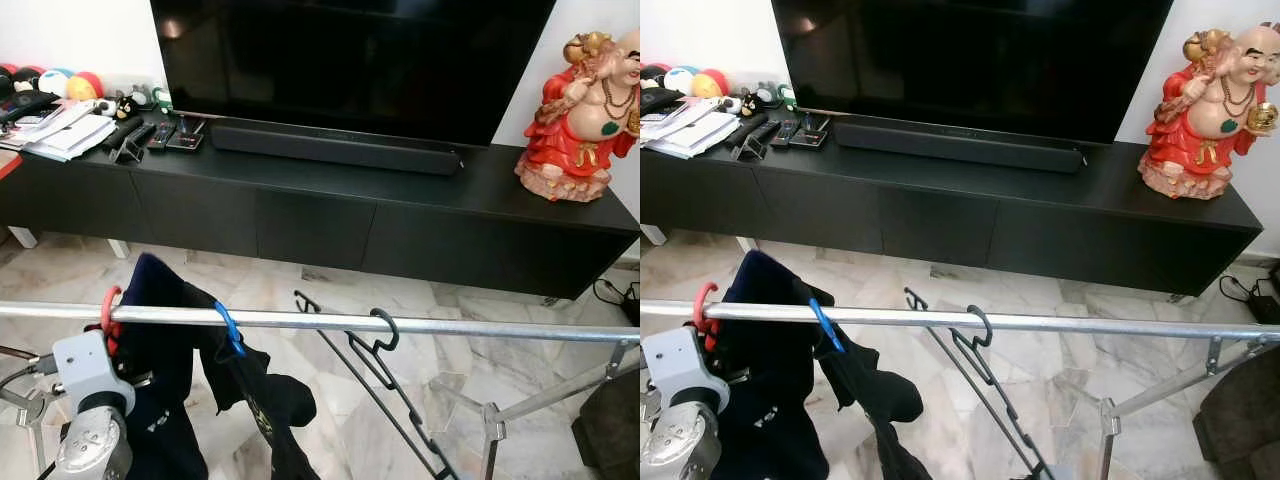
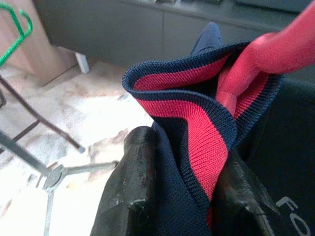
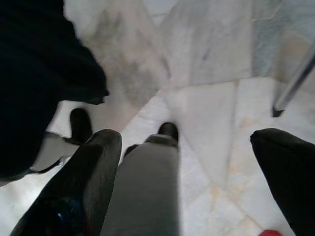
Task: Hang hanger
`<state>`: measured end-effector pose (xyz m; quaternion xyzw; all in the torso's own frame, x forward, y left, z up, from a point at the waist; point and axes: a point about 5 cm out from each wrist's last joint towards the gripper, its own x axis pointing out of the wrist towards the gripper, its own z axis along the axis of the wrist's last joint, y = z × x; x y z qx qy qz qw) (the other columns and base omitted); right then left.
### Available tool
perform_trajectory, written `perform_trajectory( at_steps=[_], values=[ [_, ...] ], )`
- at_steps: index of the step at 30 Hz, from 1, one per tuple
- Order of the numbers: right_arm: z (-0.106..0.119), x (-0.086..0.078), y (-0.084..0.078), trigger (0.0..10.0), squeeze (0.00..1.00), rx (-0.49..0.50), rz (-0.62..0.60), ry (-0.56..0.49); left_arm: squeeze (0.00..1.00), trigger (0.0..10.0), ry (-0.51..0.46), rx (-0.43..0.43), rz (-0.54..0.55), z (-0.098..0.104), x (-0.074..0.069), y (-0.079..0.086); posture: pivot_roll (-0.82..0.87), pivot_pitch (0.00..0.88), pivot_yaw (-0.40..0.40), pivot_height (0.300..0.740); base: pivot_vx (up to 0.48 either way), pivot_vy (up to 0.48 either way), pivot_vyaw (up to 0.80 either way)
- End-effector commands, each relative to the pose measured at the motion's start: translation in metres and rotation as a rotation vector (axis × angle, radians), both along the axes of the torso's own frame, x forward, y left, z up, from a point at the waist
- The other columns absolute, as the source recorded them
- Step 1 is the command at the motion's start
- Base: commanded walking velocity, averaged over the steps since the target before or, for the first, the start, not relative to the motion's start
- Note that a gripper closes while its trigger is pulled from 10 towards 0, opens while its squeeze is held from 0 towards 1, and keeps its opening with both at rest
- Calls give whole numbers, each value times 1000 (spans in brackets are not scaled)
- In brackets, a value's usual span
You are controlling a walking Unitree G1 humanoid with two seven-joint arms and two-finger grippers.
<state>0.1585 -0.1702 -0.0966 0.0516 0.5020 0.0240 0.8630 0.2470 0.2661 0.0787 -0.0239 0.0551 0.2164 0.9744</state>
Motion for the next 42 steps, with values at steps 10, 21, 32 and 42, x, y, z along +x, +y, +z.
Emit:
perform_trajectory(
  at_steps=[10,21,32,42],
  values=[
    [-1,0,11,10000,0,2,15,13,451,10000,84,-91,57,-23,-22,-4,83,91,-62,740,0,0,0],
    [-1,1,15,10000,0,0,27,16,1000,10000,-55,-9,66,0,-25,-5,84,59,-50,740,0,0,0],
    [-7,-24,-14,10000,0,-20,4,51,1000,10000,-99,98,32,17,-41,-13,86,37,-33,740,0,0,0],
    [-14,-52,-17,10000,0,-6,-53,76,0,10000,-168,267,-100,39,-45,-32,96,23,-27,740,0,0,0]
  ],
)
